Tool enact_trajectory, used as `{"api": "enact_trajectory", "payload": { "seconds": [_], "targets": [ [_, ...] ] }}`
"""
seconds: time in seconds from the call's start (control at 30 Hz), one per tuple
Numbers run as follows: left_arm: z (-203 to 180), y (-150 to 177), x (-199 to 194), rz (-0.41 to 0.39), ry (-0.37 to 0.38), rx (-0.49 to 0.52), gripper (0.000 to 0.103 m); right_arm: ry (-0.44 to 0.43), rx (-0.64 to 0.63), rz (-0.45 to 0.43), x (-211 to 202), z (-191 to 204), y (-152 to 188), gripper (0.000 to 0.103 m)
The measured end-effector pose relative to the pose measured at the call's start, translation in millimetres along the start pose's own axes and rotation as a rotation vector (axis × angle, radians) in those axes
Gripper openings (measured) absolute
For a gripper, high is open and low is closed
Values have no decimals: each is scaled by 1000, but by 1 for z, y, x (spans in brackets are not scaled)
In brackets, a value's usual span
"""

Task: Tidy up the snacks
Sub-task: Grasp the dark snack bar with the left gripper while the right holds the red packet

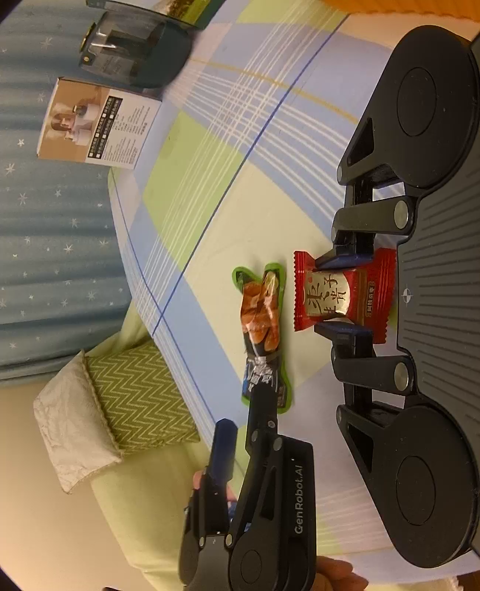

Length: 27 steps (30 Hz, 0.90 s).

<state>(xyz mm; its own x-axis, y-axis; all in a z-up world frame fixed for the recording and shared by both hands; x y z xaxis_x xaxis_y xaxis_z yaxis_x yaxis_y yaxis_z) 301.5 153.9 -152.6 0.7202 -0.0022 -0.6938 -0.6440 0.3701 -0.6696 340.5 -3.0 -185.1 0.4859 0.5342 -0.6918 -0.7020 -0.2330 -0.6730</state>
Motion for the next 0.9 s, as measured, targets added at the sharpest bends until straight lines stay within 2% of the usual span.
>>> {"api": "enact_trajectory", "payload": {
  "seconds": [0.13,0.33,0.6,0.67,0.73,0.9],
  "targets": [
    [-9,-4,3,-17,15,65,48,12,40,-17,-11,-10,-4,27],
    [-26,-16,15,-46,15,163,48,25,181,-37,-22,-36,-10,27],
    [-29,-25,41,0,49,111,47,34,233,-35,-24,-52,-8,27],
    [-25,-26,42,10,78,44,39,35,235,-40,-25,-54,-9,27],
    [-22,-28,42,21,95,6,37,34,247,-47,-27,-57,-9,27],
    [-25,-29,37,44,104,19,33,26,273,-50,-30,-61,-8,27]
  ]
}}
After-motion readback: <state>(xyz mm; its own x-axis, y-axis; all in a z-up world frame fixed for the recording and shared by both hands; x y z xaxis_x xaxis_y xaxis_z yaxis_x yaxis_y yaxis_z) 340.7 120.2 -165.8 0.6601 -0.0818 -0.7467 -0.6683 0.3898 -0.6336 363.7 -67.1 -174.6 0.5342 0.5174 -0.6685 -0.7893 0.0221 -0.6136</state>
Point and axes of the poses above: each gripper's, at about its wrist camera, not at the fingertips, and x roughly the way its jaws point, z to its left, y to its underside, the point moved 2 cm from there along x, roughly the way its jaws point, and after that the axes turned 13 degrees about x, right-handed, at the moved point
